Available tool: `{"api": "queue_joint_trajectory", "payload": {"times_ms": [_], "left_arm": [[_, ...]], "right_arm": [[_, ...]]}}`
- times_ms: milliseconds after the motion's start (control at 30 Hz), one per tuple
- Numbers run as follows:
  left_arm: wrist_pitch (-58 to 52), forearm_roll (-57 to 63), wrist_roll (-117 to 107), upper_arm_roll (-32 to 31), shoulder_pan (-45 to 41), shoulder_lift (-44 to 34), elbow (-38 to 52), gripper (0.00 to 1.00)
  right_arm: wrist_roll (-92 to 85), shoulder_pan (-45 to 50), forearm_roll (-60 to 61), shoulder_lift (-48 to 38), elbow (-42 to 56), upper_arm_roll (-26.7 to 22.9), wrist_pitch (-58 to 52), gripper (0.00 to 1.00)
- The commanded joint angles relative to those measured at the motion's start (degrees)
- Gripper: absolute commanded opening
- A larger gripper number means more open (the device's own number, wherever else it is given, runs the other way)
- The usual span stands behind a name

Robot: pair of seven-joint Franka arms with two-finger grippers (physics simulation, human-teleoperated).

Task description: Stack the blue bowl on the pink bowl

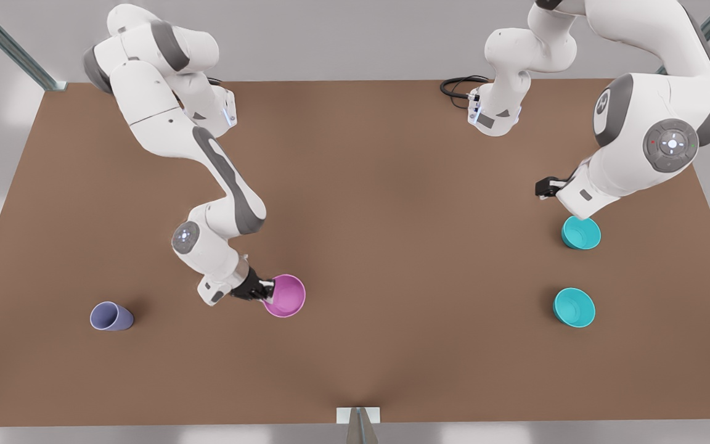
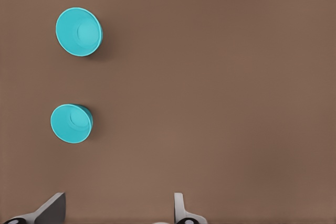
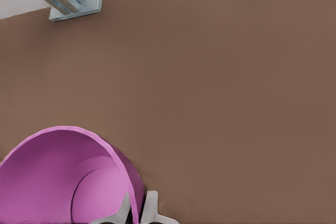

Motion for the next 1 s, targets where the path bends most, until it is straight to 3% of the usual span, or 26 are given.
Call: {"api": "queue_joint_trajectory", "payload": {"times_ms": [0,100,167,300,400,433,467,533,633,667,733,767,867,967], "left_arm": [[-0.1,0.0,1.5,0.5,0.4,0.0,0.0,1.0],[0.0,-0.1,1.9,1.9,0.4,0.0,-0.1,1.0],[4.3,-1.6,9.0,8.3,0.7,3.0,-0.2,1.0],[13.4,-5.1,22.9,21.9,0.7,3.6,-9.7,1.0],[22.5,-7.6,34.2,26.6,0.7,3.5,-16.5,1.0],[26.3,-8.1,38.7,27.5,0.9,4.0,-18.4,1.0],[30.5,-10.0,41.6,27.5,2.9,4.5,-21.1,1.0],[43.4,-14.1,49.1,27.5,6.5,5.0,-31.2,1.0],[50.5,-14.5,59.9,27.5,12.3,8.8,-33.1,1.0],[51.9,-14.5,60.4,27.5,12.5,10.0,-33.2,1.0],[53.4,-17.4,60.3,27.5,13.6,12.3,-33.7,1.0],[53.5,-18.6,60.3,27.4,13.6,12.7,-34.8,1.0],[54.0,-23.5,60.3,27.3,13.5,15.0,-35.7,1.0],[54.7,-27.5,60.3,27.0,13.5,16.8,-37.5,1.0]], "right_arm": [[2.5,3.1,-0.3,6.5,9.4,0.2,0.3,0.21],[2.5,10.1,-0.5,16.4,23.8,0.0,1.4,0.21],[2.5,12.7,-0.6,20.2,28.4,-0.2,2.4,0.21],[2.5,15.3,-0.8,22.7,28.8,-0.7,5.3,0.21],[2.5,15.6,-0.7,23.9,28.8,-0.7,6.4,0.21],[2.5,15.6,-0.7,24.0,28.8,-0.7,6.4,0.35],[1.9,15.6,-0.8,24.0,28.7,-0.7,6.4,1.0],[1.9,15.4,-0.7,23.5,28.6,-0.6,6.7,1.0],[2.4,11.4,0.0,18.9,28.2,-0.6,5.7,1.0],[2.3,5.9,0.6,13.1,26.0,-0.5,-3.2,1.0],[-0.1,-5.7,-1.0,3.0,22.5,-0.7,-35.8,1.0],[-8.1,-12.2,-9.1,0.3,22.4,-0.7,-47.5,1.0],[-15.4,-24.8,-17.9,-7.9,22.3,-0.7,-64.8,1.0],[-7.6,-27.2,-18.0,-16.3,20.8,-1.2,-73.7,1.0]]}}
